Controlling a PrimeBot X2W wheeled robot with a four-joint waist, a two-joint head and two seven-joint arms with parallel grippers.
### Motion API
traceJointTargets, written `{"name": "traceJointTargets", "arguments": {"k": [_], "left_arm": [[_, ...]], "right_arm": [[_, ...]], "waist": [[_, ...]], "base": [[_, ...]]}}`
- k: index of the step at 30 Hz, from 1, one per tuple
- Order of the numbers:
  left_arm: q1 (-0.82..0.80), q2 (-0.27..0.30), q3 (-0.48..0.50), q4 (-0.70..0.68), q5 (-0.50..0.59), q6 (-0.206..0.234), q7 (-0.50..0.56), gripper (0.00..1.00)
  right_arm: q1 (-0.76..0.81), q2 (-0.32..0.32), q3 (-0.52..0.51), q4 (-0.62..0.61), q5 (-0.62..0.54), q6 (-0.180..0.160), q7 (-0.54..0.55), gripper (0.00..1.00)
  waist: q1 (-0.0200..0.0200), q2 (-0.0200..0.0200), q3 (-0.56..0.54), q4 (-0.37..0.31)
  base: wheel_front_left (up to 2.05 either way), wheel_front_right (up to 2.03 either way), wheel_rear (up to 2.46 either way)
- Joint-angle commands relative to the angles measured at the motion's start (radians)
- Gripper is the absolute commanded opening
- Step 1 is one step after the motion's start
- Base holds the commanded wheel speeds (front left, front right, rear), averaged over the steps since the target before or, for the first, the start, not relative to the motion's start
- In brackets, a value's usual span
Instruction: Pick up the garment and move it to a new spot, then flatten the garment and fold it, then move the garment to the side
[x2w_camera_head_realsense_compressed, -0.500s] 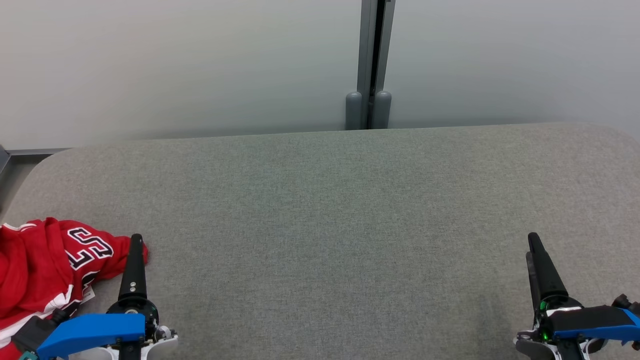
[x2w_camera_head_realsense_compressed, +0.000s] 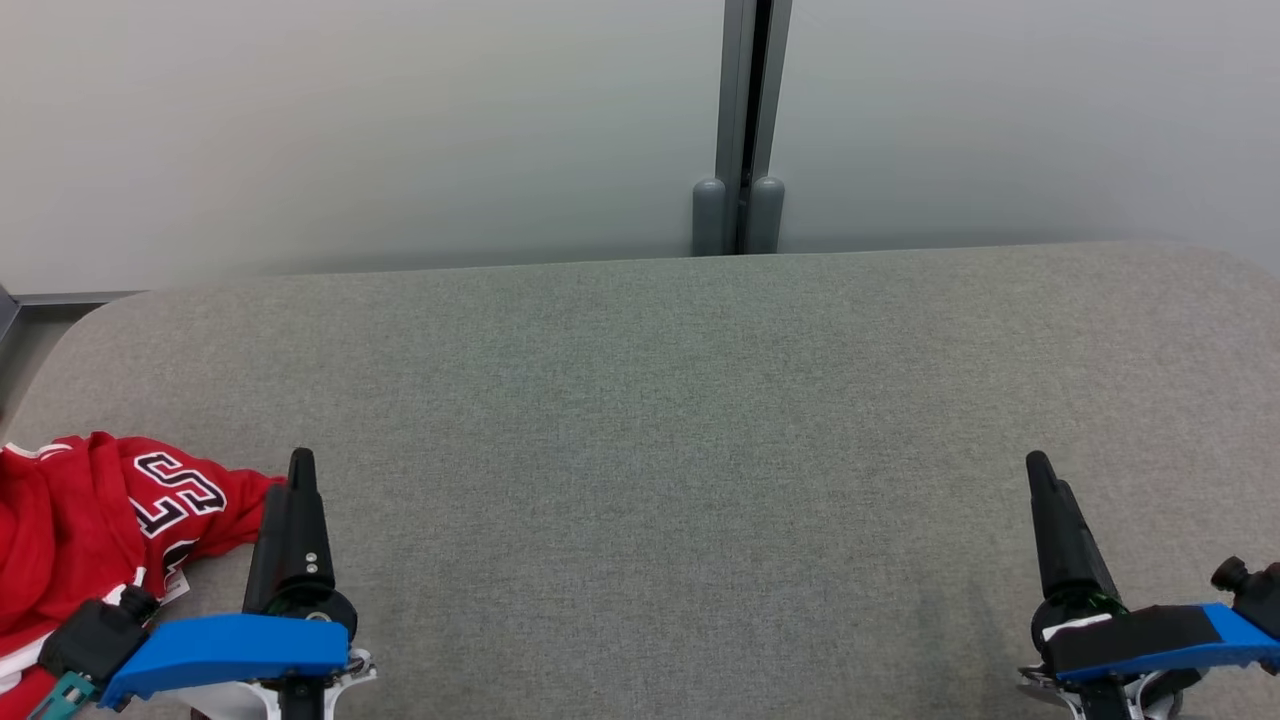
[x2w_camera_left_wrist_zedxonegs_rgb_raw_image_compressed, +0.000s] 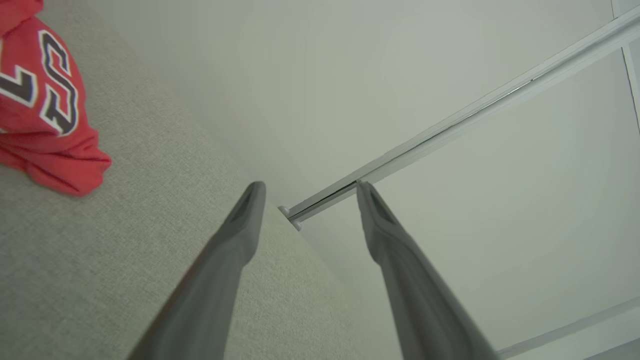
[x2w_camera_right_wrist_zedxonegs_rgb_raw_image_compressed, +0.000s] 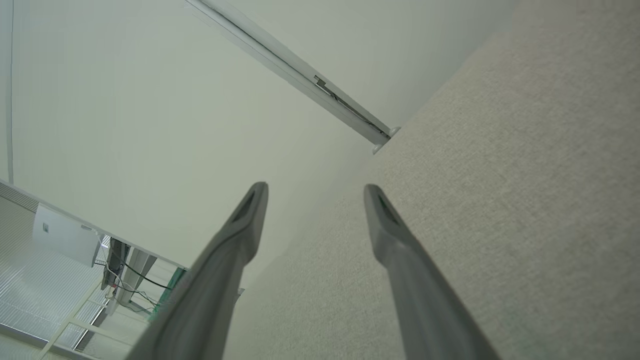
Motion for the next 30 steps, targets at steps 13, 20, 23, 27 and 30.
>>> {"name": "traceJointTargets", "arguments": {"k": [13,20,23,27,30], "left_arm": [[0.014,0.01,-0.054,-0.004,0.261,0.035,-0.048,1.0],[0.018,0.01,-0.069,0.028,0.387,0.051,-0.069,1.0],[0.019,0.011,-0.075,0.04,0.431,0.054,-0.077,1.0],[0.022,0.011,-0.082,0.054,0.481,0.059,-0.088,1.0],[0.024,0.011,-0.086,0.066,0.518,0.06,-0.097,1.0]], "right_arm": [[0.003,-0.006,0.043,-0.026,-0.25,0.002,-0.049,1.0],[0.005,-0.006,0.061,-0.016,-0.354,0.002,-0.07,1.0],[0.006,-0.006,0.069,-0.011,-0.394,0.002,-0.078,1.0],[0.008,-0.006,0.08,-0.005,-0.443,0.002,-0.09,1.0],[0.01,-0.007,0.087,-0.001,-0.478,0.002,-0.097,1.0]], "waist": [[0.0,0.0,0.004,0.001],[0.0,0.0,0.006,0.001],[0.0,0.0,0.007,0.002],[0.0,0.0,0.008,0.002],[0.0,0.0,0.007,0.003]], "base": [[0.0,0.0,0.0],[0.0,0.0,0.0],[0.0,0.0,0.0],[0.0,0.0,0.0],[0.0,0.0,0.0]]}}
